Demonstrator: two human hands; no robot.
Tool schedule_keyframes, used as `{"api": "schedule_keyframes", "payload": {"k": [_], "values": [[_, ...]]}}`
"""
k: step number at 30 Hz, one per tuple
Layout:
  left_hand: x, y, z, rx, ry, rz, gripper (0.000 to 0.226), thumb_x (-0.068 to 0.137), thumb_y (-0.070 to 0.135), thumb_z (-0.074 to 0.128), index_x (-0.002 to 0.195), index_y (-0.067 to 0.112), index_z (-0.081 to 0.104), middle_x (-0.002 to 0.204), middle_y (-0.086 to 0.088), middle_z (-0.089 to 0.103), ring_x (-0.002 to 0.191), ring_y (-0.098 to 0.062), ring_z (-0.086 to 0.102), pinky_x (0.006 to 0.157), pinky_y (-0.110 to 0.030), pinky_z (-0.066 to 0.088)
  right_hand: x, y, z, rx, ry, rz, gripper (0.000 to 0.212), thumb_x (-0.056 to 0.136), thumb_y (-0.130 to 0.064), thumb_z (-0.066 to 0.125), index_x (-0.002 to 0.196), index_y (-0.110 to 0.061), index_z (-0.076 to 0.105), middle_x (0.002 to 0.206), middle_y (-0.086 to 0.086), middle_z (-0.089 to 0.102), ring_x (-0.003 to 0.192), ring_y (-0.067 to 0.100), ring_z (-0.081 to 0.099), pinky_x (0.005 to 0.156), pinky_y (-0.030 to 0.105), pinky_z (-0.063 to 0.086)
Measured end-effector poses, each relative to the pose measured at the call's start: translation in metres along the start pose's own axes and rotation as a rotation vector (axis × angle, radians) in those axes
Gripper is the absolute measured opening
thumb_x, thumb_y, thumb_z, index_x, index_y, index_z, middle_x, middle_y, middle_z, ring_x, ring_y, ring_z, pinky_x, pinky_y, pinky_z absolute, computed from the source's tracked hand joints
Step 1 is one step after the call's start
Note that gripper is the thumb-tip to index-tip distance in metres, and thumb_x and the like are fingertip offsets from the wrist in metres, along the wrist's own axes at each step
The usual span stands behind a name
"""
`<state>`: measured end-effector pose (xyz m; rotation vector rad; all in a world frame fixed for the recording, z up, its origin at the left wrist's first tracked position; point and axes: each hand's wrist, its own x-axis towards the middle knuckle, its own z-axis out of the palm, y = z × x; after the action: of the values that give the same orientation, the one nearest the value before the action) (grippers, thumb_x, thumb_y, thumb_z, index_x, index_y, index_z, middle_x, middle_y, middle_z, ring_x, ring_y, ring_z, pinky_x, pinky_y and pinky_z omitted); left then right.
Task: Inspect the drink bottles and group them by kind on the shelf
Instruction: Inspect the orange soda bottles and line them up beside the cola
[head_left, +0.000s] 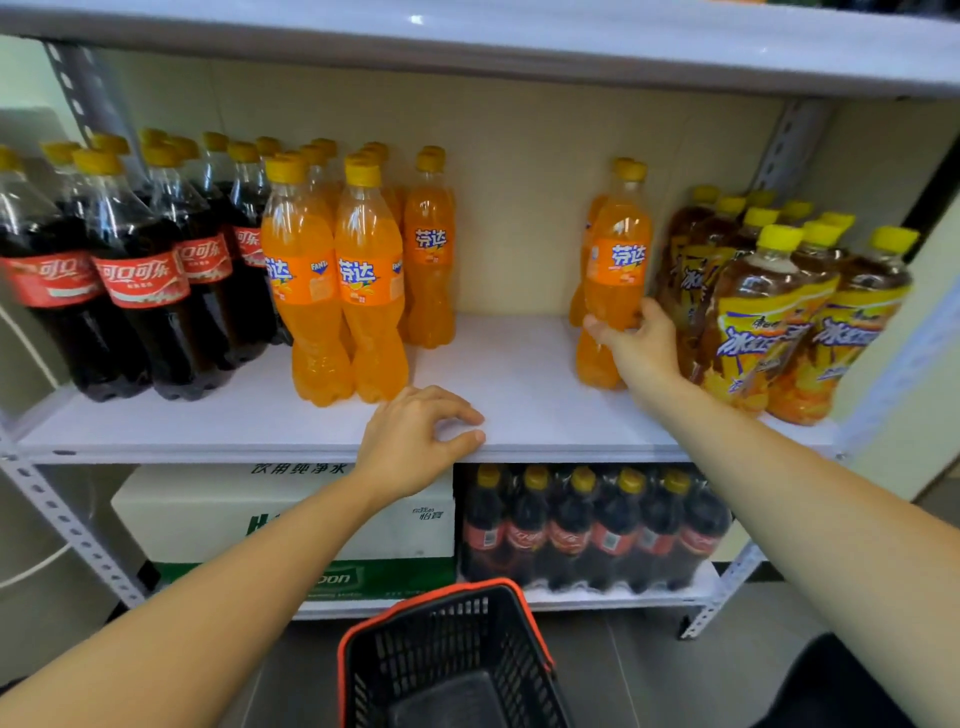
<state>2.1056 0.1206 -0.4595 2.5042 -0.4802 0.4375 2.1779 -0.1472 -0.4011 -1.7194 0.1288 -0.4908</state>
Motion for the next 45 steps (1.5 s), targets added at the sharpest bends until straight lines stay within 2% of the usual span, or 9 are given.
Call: {"api": "schedule_keyframes", "payload": {"k": [6,9,15,18,26,33,37,40,45], "values": [[0.006,0.015,-0.019,-0.335,-0.127,-0.111,0.012,0.089,0.021,0.077,0.101,0.019,0.079,0.110,0.002,0.076,0.106,-0.009,0.067,0.103,-0.038,0.049,-0.094,-0.023,-0.024,0.128,-0.170,0.015,0.031,0.087,-0.022,0.080,0.110,-0.027,0.060,0.113,0.000,0.073,0.103,0.019,0.071,0.090,0.042,0.058],[-0.002,0.035,-0.027,-0.528,-0.056,-0.156,0.012,0.091,0.020,0.075,0.103,0.022,0.077,0.106,0.006,0.075,0.091,0.005,0.066,0.091,-0.028,0.052,-0.136,-0.017,-0.031,0.171,-0.193,0.056,0.031,0.085,-0.025,0.083,0.107,-0.027,0.061,0.105,-0.004,0.076,0.096,0.016,0.073,0.085,0.039,0.059],[-0.022,0.084,-0.041,-0.958,-0.131,-0.196,0.043,0.091,0.033,0.071,0.132,0.028,0.060,0.123,0.004,0.072,0.110,-0.013,0.070,0.091,-0.030,0.059,-0.187,0.005,-0.031,0.165,-0.236,0.092,0.035,0.082,-0.018,0.085,0.106,-0.021,0.060,0.103,-0.003,0.076,0.094,0.016,0.074,0.085,0.039,0.059],[-0.034,0.093,-0.038,-0.969,-0.156,-0.152,0.063,0.080,0.037,0.081,0.136,0.026,0.054,0.123,0.002,0.070,0.105,-0.014,0.072,0.084,-0.031,0.060,-0.199,0.009,-0.027,0.144,-0.273,0.071,0.040,0.080,-0.017,0.086,0.109,-0.022,0.059,0.107,-0.002,0.075,0.098,0.013,0.073,0.087,0.036,0.059],[-0.044,0.084,-0.031,-0.840,-0.084,-0.149,0.068,0.060,0.038,0.089,0.120,0.027,0.058,0.104,0.000,0.069,0.077,-0.012,0.074,0.065,-0.024,0.058,-0.215,0.023,-0.017,0.143,-0.469,0.094,0.053,0.082,-0.020,0.085,0.123,-0.033,0.054,0.122,-0.008,0.071,0.110,0.004,0.069,0.089,0.025,0.058],[-0.043,0.058,-0.030,-0.964,-0.209,-0.197,0.053,0.076,0.026,0.085,0.123,0.024,0.062,0.115,-0.011,0.069,0.095,-0.023,0.075,0.072,-0.032,0.060,-0.211,0.022,-0.017,0.136,-0.631,0.147,0.054,0.089,-0.017,0.078,0.135,-0.030,0.051,0.122,-0.004,0.072,0.107,0.010,0.071,0.085,0.030,0.060],[-0.043,0.049,-0.028,-1.151,-0.298,-0.230,0.049,0.082,0.017,0.075,0.128,0.015,0.058,0.116,-0.012,0.073,0.102,-0.028,0.072,0.080,-0.042,0.060,-0.213,0.025,-0.014,0.141,-0.568,0.103,0.056,0.085,-0.012,0.082,0.130,-0.025,0.051,0.118,0.002,0.073,0.104,0.014,0.073,0.087,0.032,0.060],[-0.042,0.053,-0.027,-1.076,-0.287,-0.230,0.059,0.074,0.034,0.082,0.127,0.019,0.060,0.119,-0.007,0.073,0.106,-0.028,0.072,0.084,-0.044,0.061,-0.216,0.026,-0.012,0.114,-0.495,0.059,0.057,0.079,-0.019,0.088,0.123,-0.028,0.052,0.111,-0.001,0.074,0.099,0.015,0.073,0.086,0.033,0.061],[-0.040,0.058,-0.030,-0.998,-0.213,-0.224,0.053,0.068,0.044,0.085,0.114,0.021,0.069,0.110,-0.005,0.075,0.095,-0.024,0.074,0.073,-0.036,0.059,-0.218,0.025,-0.011,0.016,-0.492,0.052,0.061,0.075,-0.032,0.091,0.121,-0.033,0.051,0.110,-0.008,0.072,0.098,0.009,0.072,0.084,0.030,0.060]]}}
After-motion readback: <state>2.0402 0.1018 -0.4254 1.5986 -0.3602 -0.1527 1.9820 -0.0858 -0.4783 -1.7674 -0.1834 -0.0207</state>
